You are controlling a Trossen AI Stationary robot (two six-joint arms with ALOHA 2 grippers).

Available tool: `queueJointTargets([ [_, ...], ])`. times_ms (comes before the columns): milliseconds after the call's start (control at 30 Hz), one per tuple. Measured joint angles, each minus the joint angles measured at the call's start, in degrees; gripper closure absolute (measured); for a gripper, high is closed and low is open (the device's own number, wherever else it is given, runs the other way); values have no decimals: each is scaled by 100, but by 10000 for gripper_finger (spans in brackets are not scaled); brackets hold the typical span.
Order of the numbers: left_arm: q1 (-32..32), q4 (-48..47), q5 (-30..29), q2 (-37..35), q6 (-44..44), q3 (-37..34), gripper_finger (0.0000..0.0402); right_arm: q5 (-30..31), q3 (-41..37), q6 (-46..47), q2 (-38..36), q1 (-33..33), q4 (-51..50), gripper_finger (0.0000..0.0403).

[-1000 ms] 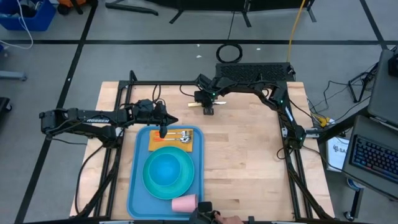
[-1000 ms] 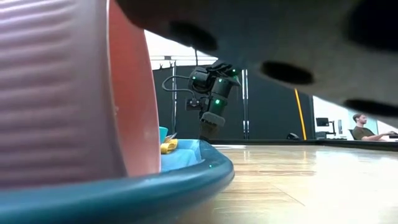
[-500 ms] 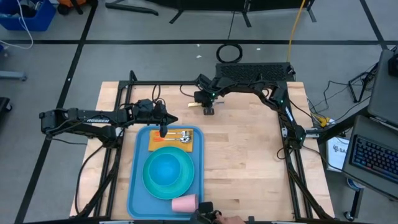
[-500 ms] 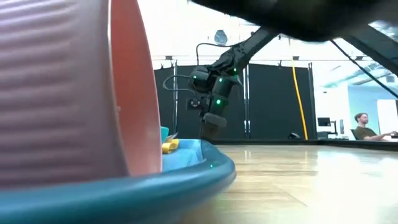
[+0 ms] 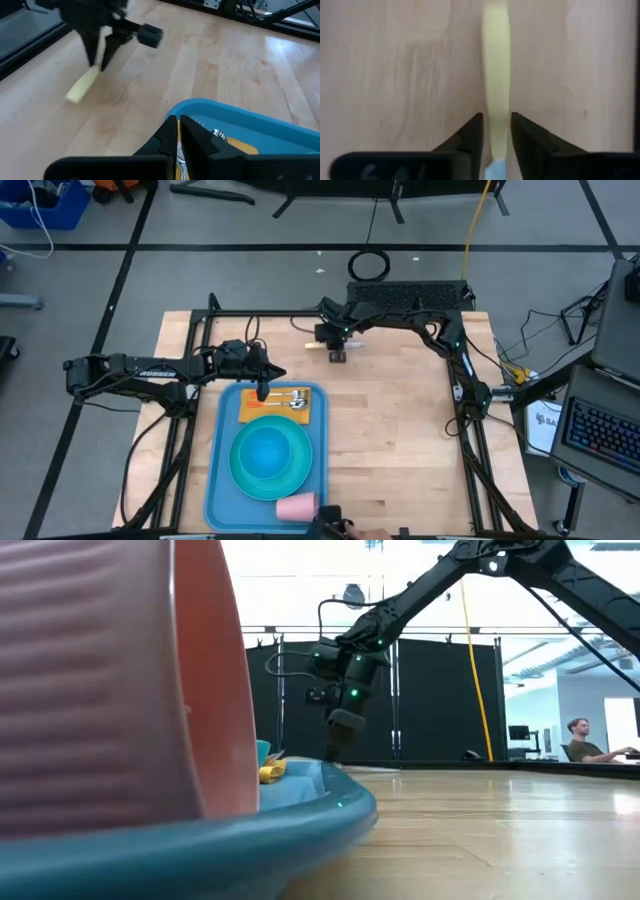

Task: Set up tray
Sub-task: Put the yellow knife to the bottom of the orange spoon on the yellow napkin on the blue serving tray

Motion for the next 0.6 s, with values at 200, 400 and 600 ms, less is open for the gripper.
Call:
queueJointTargets([
  [200,-1,-3,-1,0,0,0,376,-400,7,-82,-15,-88,301,269],
  [400,-1,0,-2,0,13,0,376,-393,11,-134,-15,-170,567,267],
  [600,1,1,-2,0,44,0,376,-423,21,-137,17,-144,649,269],
])
